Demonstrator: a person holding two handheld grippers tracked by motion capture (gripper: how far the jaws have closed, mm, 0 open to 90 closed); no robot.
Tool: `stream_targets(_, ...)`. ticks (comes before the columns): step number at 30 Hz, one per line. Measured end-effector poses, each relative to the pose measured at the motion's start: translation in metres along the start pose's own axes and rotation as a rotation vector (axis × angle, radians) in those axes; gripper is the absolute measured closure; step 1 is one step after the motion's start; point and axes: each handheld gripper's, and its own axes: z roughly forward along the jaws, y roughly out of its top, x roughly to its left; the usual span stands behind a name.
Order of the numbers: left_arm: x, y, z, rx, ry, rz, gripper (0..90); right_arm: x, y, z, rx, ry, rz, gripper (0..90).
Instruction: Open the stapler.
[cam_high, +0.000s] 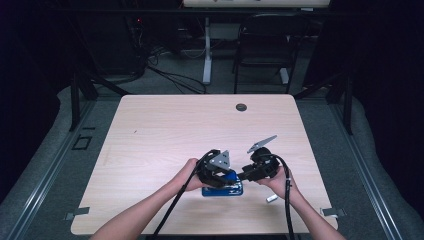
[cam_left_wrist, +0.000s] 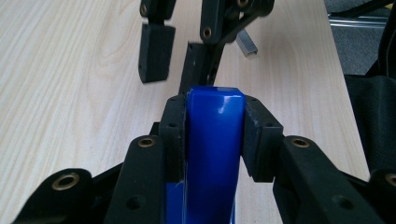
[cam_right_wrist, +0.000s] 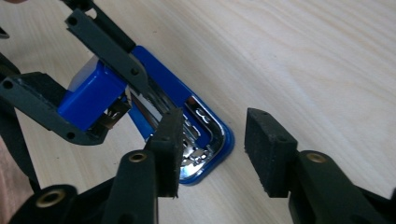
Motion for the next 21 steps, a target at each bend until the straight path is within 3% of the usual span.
stream_targets(3, -0.001, 0.000, -0.001, 0.004, 0.004, 0.009, 65.3, 0.005, 0.000, 0.007, 0.029, 0.009, -0.016, 65.3)
stream_targets(8, -0.001, 0.000, -0.003, 0.005, 0.007, 0.013, 65.5, 0.007, -0.001, 0.013, 0.074, -0.017, -0.035, 70.0)
stream_targets(15, 0.000, -0.001, -0.006, -0.004, 0.008, -0.004, 65.6, 0.009, -0.001, 0.015, 0.078, -0.023, -0.030, 71.6)
stream_targets(21, -0.001, 0.000, -0.008, 0.006, 0.014, 0.005, 65.7, 0.008, -0.001, 0.015, 0.080, -0.020, -0.031, 71.6)
